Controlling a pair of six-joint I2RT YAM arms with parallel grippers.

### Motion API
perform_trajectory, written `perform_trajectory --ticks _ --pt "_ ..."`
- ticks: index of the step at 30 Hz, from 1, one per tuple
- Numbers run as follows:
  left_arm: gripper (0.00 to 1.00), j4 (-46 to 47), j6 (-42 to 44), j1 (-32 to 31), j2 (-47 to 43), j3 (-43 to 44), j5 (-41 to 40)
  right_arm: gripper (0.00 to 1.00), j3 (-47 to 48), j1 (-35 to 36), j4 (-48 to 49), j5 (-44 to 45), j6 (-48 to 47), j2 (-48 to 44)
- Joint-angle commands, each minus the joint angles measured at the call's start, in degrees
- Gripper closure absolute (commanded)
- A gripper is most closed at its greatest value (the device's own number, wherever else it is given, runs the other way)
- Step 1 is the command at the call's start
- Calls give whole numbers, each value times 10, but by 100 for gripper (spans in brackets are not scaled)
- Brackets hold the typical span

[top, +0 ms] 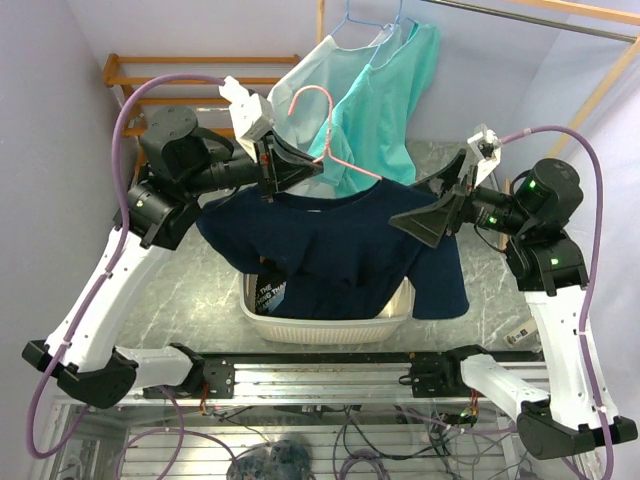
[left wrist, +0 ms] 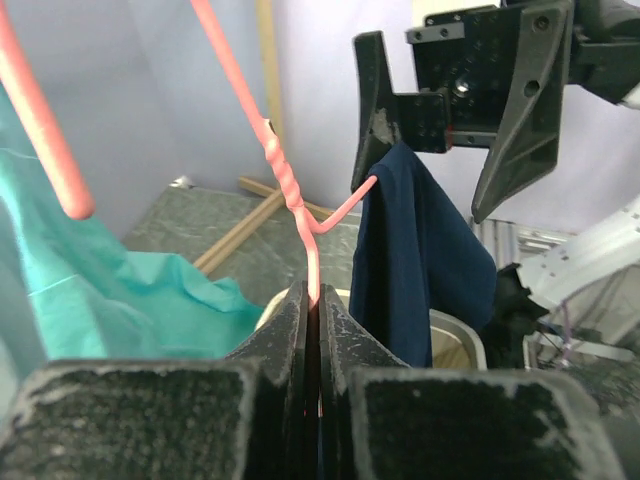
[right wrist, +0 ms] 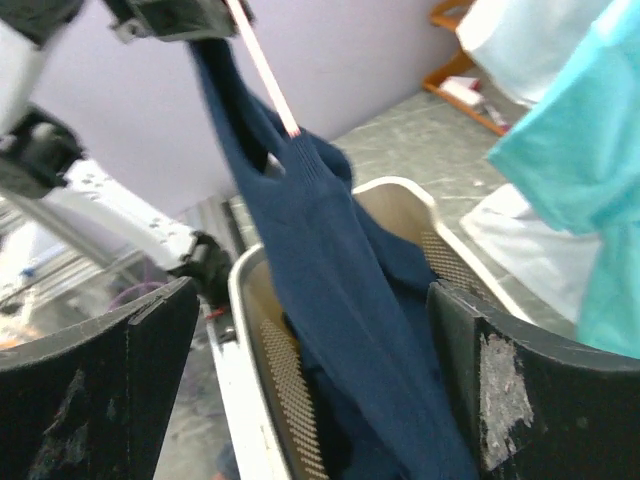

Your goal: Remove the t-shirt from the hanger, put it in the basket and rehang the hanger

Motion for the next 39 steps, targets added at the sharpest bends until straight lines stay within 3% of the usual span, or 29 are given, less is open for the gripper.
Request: perform_trajectory --ticks 1,7,13,18,20,28,39 --pt "93 34 25 0 -36 11 -86 1 20 2 -67 125 -42 -17" --pt "93 -4 42 -1 -50 37 -104 6 35 1 -94 230 -58 -23" --pt "93 -16 52 -1 -77 25 -123 53 44 1 -116 263 -65 -10" --pt "93 -22 57 -1 -100 10 -137 77 55 1 -136 320 -72 -11" --pt "93 -19 54 -1 -107 3 -143 100 62 1 -146 350 -70 -11" --pt "93 6 38 -1 -139 -30 -152 100 84 1 -190 568 -48 4" --pt "93 10 16 -1 -196 -45 -144 100 78 1 -244 723 -20 42"
